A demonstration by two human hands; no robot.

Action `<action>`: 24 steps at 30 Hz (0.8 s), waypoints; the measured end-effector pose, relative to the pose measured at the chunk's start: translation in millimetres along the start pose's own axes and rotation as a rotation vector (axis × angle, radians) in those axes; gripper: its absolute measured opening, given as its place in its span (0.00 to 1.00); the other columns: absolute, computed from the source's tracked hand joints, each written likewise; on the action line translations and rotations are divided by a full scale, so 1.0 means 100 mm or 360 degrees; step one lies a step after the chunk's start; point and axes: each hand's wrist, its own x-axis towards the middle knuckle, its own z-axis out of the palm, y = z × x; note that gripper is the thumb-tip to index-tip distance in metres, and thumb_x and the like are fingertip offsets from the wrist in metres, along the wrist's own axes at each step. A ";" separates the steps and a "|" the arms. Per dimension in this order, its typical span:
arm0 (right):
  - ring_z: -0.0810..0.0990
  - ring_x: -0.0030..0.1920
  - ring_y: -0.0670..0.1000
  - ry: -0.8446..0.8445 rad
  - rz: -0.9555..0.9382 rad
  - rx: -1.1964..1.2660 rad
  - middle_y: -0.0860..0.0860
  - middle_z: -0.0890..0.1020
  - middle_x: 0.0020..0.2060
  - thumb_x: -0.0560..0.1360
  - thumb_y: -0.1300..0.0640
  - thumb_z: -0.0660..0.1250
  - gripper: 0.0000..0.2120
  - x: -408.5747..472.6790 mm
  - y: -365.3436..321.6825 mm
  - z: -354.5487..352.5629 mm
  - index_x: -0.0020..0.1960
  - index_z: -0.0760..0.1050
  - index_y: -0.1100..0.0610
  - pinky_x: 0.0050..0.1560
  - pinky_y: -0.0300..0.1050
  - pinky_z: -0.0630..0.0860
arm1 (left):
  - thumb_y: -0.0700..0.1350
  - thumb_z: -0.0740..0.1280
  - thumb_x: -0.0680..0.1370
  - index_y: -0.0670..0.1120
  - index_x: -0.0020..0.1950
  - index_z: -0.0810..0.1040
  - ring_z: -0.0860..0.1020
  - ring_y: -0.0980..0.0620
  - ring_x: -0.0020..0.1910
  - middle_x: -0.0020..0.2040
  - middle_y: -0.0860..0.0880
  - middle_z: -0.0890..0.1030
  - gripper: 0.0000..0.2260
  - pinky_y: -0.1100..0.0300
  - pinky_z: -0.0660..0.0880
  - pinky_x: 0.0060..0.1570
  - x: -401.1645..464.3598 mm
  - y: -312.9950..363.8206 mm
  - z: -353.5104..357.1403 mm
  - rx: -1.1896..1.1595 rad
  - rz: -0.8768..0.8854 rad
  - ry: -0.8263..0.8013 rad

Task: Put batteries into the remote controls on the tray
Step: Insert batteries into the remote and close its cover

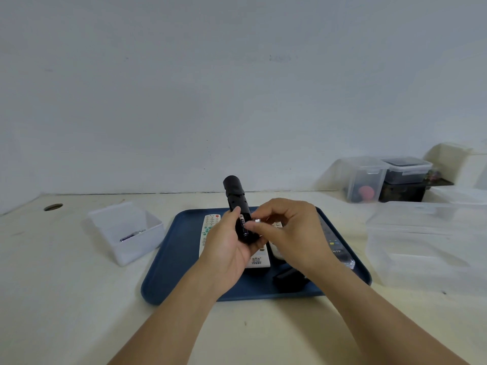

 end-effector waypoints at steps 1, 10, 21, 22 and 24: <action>0.83 0.38 0.47 -0.0022 -0.0100 -0.0126 0.49 0.86 0.37 0.68 0.65 0.79 0.05 -0.01 0.03 0.01 0.41 0.85 0.59 0.43 0.40 0.80 | 0.44 0.57 0.86 0.36 0.66 0.73 0.82 0.43 0.57 0.60 0.38 0.81 0.14 0.53 0.82 0.50 -0.01 0.01 0.00 -0.0037 0.0008 -0.0003; 0.81 0.45 0.43 -0.0174 -0.0264 -0.0371 0.42 0.85 0.39 0.68 0.61 0.79 0.06 0.03 0.11 -0.01 0.41 0.87 0.52 0.45 0.37 0.77 | 0.34 0.56 0.84 0.39 0.57 0.75 0.77 0.46 0.46 0.50 0.39 0.76 0.09 0.60 0.81 0.38 0.01 -0.01 -0.01 0.0026 0.0126 -0.0010; 0.82 0.43 0.54 -0.0192 0.0828 0.0559 0.53 0.81 0.47 0.67 0.65 0.79 0.20 0.08 0.14 -0.12 0.56 0.80 0.55 0.41 0.48 0.75 | 0.40 0.56 0.86 0.40 0.67 0.74 0.81 0.44 0.49 0.56 0.35 0.82 0.13 0.54 0.82 0.39 -0.03 -0.09 0.01 0.0198 0.0084 -0.0214; 0.83 0.42 0.53 -0.0198 0.0846 0.0617 0.55 0.82 0.46 0.69 0.67 0.77 0.18 0.08 0.13 -0.13 0.57 0.79 0.58 0.37 0.44 0.77 | 0.39 0.57 0.85 0.39 0.67 0.74 0.82 0.44 0.48 0.58 0.36 0.82 0.13 0.55 0.82 0.38 -0.03 -0.10 0.01 0.0216 0.0077 -0.0255; 0.83 0.41 0.53 -0.0181 0.0868 0.0623 0.57 0.82 0.46 0.72 0.69 0.74 0.15 0.09 0.11 -0.14 0.57 0.79 0.63 0.33 0.39 0.77 | 0.36 0.59 0.84 0.39 0.67 0.75 0.83 0.45 0.46 0.59 0.39 0.83 0.13 0.56 0.82 0.40 -0.05 -0.09 -0.01 0.0270 0.0076 -0.0345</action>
